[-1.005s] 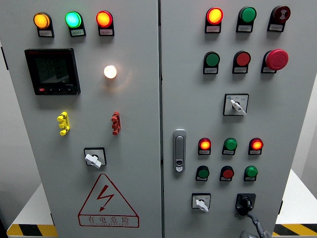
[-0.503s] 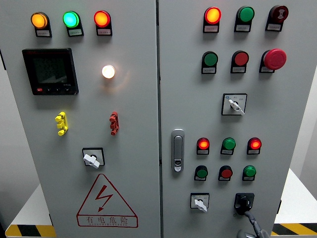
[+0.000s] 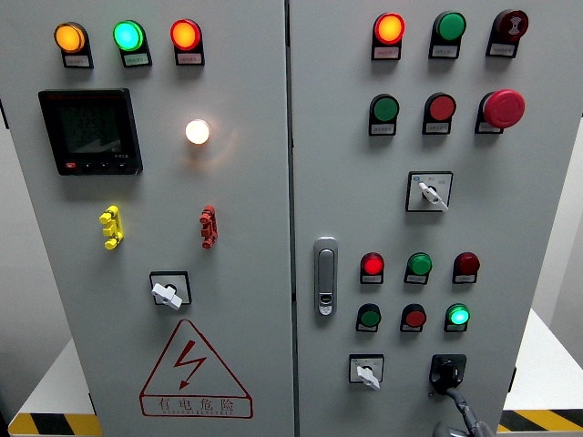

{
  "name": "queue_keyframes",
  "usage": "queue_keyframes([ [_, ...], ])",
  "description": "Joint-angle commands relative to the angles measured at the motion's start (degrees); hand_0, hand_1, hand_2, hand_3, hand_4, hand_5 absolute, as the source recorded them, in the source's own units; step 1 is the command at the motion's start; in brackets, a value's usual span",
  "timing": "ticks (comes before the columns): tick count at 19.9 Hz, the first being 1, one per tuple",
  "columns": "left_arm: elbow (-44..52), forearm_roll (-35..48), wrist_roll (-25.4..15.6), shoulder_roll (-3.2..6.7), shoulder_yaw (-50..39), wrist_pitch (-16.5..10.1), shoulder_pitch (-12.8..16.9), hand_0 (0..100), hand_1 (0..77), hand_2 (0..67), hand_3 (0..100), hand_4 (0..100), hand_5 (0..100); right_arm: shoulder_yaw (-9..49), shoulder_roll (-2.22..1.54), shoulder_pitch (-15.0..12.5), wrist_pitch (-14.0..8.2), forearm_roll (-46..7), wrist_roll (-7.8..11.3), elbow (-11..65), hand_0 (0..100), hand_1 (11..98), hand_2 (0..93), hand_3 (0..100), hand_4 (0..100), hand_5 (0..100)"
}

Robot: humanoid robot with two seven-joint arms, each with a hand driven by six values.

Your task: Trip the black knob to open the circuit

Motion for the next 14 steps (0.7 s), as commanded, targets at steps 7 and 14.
queue_keyframes([
  [7,0.00,0.00,0.00,-0.07,0.00,0.00,0.00,0,0.0,19.4,26,10,9,0.67,0.35,-0.44,-0.68,0.04,-0.02,-0.10,100,53.2,2.1,99,100,100],
  [14,0.00,0.00,0.00,0.02,0.00,0.00,0.00,0,0.0,19.4,26,10,9,1.73,-0.09,-0.62,-0.85,0.04,-0.02,-0.01,100,52.7,2.1,99,100,100],
])
